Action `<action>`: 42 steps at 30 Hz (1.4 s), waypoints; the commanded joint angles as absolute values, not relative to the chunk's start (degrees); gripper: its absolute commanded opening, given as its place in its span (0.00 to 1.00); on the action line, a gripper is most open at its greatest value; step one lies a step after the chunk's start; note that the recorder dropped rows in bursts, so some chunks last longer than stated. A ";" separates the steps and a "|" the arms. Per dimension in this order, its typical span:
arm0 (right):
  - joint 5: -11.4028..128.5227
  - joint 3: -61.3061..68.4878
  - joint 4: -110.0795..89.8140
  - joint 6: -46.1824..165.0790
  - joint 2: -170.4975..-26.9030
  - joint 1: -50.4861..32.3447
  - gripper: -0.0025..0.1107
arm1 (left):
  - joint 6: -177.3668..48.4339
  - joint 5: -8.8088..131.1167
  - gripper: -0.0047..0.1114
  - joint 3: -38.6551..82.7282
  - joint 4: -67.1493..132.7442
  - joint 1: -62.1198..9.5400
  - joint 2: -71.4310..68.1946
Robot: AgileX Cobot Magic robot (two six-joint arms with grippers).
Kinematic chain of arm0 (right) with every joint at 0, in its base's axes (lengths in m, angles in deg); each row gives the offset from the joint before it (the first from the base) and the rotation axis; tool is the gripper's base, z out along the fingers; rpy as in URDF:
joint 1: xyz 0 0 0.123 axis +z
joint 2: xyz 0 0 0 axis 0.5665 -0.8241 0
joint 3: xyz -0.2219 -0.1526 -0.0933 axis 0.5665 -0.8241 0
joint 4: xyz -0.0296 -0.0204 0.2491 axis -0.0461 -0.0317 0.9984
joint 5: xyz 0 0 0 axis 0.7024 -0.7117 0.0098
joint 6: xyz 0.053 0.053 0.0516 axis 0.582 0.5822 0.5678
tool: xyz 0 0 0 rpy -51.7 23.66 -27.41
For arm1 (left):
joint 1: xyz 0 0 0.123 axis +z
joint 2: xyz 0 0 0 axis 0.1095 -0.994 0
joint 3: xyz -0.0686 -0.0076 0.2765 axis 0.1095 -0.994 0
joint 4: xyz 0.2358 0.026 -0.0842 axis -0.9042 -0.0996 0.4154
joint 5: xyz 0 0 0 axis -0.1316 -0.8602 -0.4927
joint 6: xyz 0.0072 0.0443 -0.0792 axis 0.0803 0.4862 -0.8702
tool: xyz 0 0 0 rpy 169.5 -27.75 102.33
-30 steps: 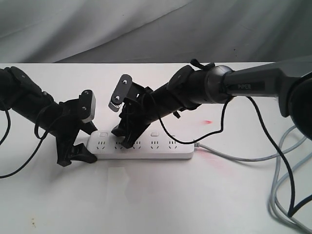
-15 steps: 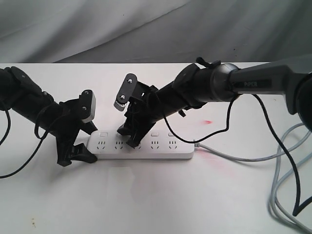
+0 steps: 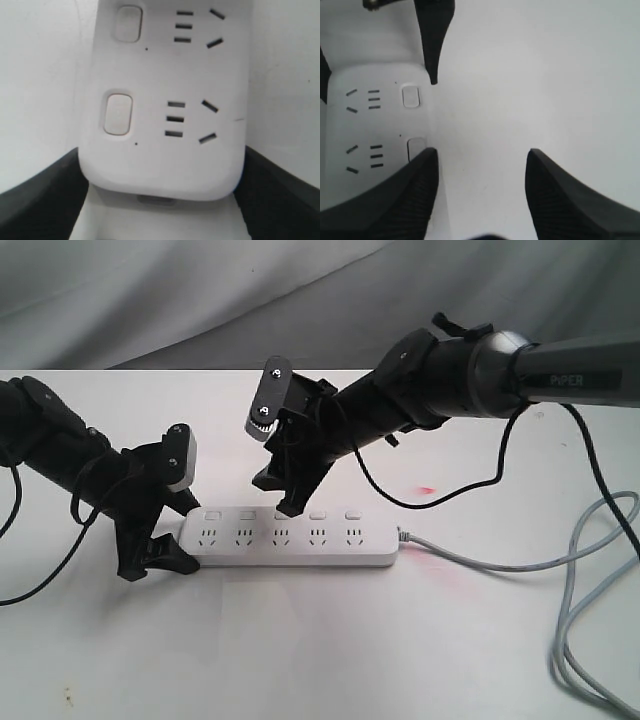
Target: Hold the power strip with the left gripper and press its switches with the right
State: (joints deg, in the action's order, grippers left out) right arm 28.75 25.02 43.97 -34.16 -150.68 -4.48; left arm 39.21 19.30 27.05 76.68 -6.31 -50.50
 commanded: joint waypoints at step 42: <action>30.21 23.10 42.39 -32.60 -152.69 -5.34 0.46 | 39.96 22.16 0.58 26.98 75.51 -6.55 -51.01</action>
State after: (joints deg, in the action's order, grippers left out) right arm 28.82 23.16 41.69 -32.83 -153.34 -5.18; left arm 39.21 19.79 27.05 76.90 -6.31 -50.50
